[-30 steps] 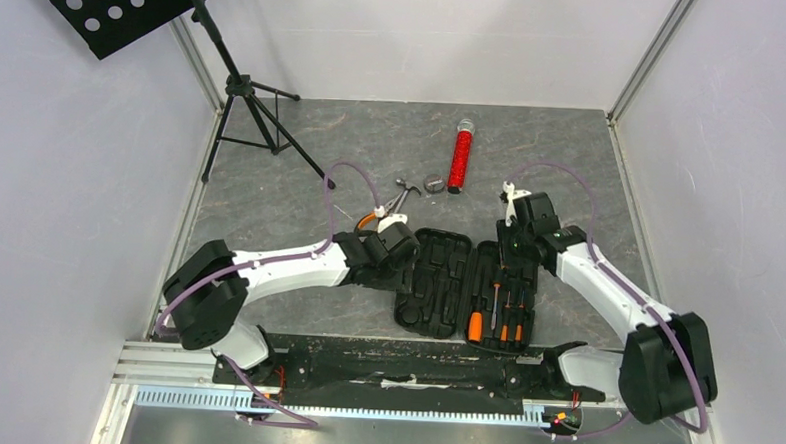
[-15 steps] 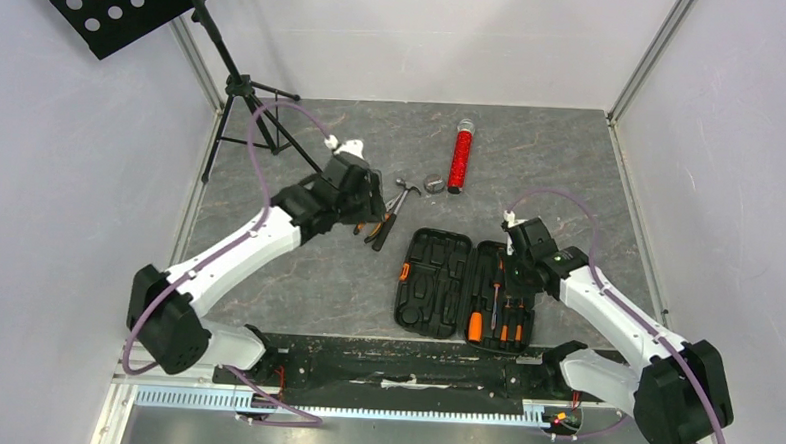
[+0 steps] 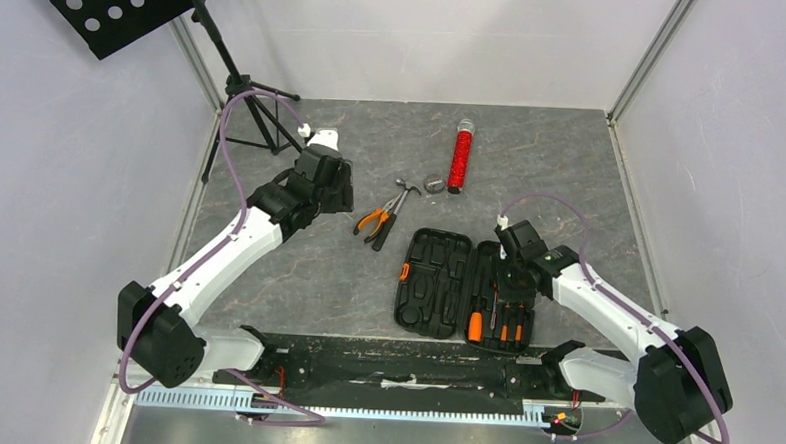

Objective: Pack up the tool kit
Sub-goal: Move the toolbox to the center of the board.

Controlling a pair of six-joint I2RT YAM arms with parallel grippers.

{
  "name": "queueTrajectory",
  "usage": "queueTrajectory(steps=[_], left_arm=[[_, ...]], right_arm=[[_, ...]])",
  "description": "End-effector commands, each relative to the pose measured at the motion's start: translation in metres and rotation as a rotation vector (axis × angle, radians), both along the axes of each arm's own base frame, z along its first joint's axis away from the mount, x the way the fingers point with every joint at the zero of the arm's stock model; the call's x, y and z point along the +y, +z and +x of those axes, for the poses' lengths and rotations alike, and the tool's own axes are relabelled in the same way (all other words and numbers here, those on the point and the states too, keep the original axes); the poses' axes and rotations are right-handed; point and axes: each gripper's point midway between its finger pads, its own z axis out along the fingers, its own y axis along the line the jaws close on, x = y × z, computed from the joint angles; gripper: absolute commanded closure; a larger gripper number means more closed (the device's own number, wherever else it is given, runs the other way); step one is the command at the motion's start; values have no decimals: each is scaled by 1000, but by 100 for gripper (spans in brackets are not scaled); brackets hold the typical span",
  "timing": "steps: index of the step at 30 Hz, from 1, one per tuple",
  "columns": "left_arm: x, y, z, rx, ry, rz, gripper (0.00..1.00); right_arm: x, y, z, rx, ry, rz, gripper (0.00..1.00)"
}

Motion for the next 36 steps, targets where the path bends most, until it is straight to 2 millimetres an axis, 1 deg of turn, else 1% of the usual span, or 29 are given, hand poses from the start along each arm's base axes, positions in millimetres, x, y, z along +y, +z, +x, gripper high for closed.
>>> queueTrajectory(steps=[1, 3, 5, 6, 8, 9, 11, 14, 16, 19, 23, 26, 32, 36], left_arm=[[13, 16, 4, -69, 7, 47, 32], [14, 16, 4, -71, 12, 48, 32], [15, 15, 3, -69, 14, 46, 32], [12, 14, 3, -63, 9, 37, 32], [0, 8, 0, -36, -30, -12, 32], [-7, 4, -1, -19, -51, -38, 32], [-20, -7, -4, 32, -90, -72, 32], [-40, -20, -10, 103, -149, -127, 32], [-59, -29, -20, 147, -196, -153, 32], [-88, -43, -40, 204, -265, -147, 31], [-107, -68, -58, 277, -284, -132, 31], [-122, -87, -67, 325, -297, -139, 32], [-144, -120, -80, 408, -303, -166, 42], [-148, -138, -84, 448, -281, -182, 48]], right_arm=[[9, 12, 12, -28, -27, 28, 100], [8, 18, 15, -45, -37, 23, 100], [2, 30, 25, -94, -67, -6, 100], [0, 36, 32, -126, -83, -17, 99], [-3, 47, 45, -191, -120, -28, 97], [-3, 53, 54, -228, -136, -27, 92], [-4, 62, 68, -284, -174, -33, 78], [-4, 62, 83, -305, -186, -62, 72], [-5, 57, 89, -297, -191, -84, 70], [-11, 45, 92, -281, -211, -133, 70], [-14, 29, 91, -256, -218, -158, 69], [-15, 18, 89, -238, -222, -164, 69], [-14, -6, 86, -189, -210, -176, 76], [-13, -16, 93, -214, -211, -163, 90]])
